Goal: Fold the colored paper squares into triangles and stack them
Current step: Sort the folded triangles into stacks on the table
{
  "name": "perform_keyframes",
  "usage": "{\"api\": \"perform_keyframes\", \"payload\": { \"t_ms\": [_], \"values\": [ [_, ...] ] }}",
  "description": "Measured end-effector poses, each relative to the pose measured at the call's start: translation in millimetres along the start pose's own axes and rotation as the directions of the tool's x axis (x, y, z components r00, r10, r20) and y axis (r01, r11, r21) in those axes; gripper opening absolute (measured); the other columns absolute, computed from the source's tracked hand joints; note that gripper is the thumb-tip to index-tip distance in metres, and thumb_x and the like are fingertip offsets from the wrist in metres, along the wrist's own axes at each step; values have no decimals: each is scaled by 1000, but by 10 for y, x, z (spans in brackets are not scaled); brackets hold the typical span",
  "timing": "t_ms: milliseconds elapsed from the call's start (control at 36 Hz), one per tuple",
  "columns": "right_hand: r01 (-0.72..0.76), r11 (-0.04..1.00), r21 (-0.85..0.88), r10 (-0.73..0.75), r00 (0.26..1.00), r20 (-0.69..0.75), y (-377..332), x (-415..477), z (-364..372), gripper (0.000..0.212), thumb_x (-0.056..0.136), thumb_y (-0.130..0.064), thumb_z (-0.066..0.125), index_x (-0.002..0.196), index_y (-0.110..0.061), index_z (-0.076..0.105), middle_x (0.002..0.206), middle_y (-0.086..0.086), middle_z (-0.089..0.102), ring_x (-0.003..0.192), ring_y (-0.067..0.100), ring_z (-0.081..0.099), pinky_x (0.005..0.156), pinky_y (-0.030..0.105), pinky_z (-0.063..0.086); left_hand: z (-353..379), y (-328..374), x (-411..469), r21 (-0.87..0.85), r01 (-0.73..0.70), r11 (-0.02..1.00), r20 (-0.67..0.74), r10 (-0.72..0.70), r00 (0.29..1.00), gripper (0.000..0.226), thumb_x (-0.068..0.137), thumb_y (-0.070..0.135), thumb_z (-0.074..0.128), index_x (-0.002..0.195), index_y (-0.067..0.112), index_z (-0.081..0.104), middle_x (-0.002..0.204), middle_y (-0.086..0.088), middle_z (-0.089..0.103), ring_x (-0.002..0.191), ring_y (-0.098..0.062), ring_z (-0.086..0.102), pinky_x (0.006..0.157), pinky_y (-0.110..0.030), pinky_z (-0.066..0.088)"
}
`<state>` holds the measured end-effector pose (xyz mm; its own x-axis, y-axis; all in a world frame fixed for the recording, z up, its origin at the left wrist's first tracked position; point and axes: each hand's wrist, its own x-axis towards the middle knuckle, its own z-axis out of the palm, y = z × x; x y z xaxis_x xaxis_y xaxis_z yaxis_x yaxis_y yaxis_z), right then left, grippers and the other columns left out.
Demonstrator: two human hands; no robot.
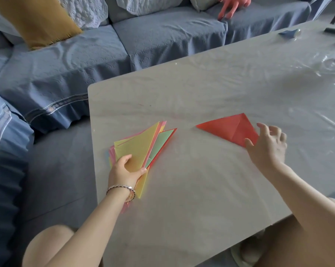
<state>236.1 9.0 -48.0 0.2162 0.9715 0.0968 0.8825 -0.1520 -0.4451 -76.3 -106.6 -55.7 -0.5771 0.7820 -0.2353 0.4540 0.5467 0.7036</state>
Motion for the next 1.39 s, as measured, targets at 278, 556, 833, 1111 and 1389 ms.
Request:
{"api": "perform_keyframes", "payload": {
  "t_ms": [278, 556, 833, 1111, 1389],
  "values": [
    [370, 911, 180, -401, 897, 185, -265, -586, 147, 38, 82, -16, 67, 119, -14, 59, 132, 12, 43, 127, 27, 31, 104, 33, 26, -146, 18, -35, 223, -186, 957, 14, 188, 982, 30, 96, 20, 44, 119, 7, 57, 112, -13, 64, 101, -30, 58, 79, -31, 44],
    [492, 805, 332, -528, 849, 21, -176, -814, 29, 32, 84, -9, 65, 115, -14, 61, 129, 8, 47, 121, 17, 39, 94, 29, 33, 69, 147, -156, 577, -703, 416, -42, 874, 484, 37, 73, -4, 38, 91, 1, 69, 91, -13, 72, 83, -29, 70, 85, -41, 44],
    [700, 687, 197, -715, 699, 13, 23, -982, 139, 38, 87, -24, 43, 116, -9, 63, 127, 2, 58, 124, 16, 45, 101, 30, 34, 683, 167, -210, 446, -895, -22, 445, 873, 200, 43, 79, -3, 31, 94, 17, 66, 102, 0, 71, 100, -17, 66, 96, -39, 39],
    [719, 695, -23, -667, 655, 355, -65, -1252, 462, 67, 100, -45, 6, 125, -13, 59, 132, 0, 56, 122, 17, 51, 105, 30, 26, 907, -34, -590, 338, -842, 422, 443, 718, 537, 46, 84, 21, 35, 127, 9, 48, 128, -5, 57, 118, -20, 55, 102, -32, 36],
    [665, 737, -122, -569, 708, 419, 38, -1379, 368, 70, 98, -50, 6, 127, -10, 57, 135, 4, 51, 124, 19, 48, 108, 27, 14, 775, -93, -668, 581, -641, 501, 430, 479, 765, 64, 96, 50, 5, 128, 23, 53, 135, -1, 52, 122, -22, 51, 101, -34, 22]
  ]
}}
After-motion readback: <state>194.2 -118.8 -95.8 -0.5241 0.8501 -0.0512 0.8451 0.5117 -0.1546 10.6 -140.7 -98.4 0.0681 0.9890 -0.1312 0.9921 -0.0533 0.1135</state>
